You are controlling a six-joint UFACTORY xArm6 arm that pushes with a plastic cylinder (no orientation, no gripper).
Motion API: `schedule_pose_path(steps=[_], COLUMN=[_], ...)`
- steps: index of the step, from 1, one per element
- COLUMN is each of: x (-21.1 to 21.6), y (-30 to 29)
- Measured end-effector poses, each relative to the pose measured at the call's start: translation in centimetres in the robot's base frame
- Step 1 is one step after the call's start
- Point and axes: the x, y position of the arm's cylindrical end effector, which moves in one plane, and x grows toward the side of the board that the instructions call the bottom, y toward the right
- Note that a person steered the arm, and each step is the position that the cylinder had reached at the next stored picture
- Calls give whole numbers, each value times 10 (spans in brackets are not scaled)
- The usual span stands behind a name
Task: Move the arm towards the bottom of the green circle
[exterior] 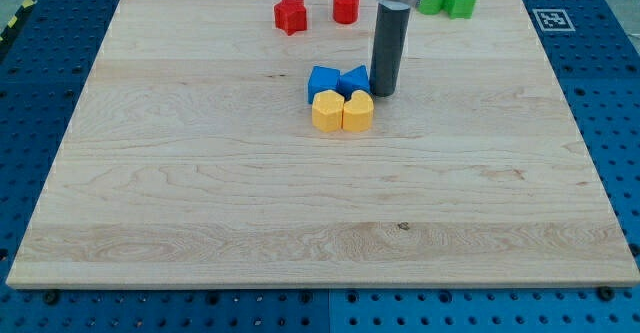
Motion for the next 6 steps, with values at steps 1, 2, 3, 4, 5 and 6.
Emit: schedule_pose_path(steps=[1, 2, 3, 4, 5, 6], x=[-3, -3, -8, -33, -46, -83], y=[37, 50, 50, 54, 73, 85])
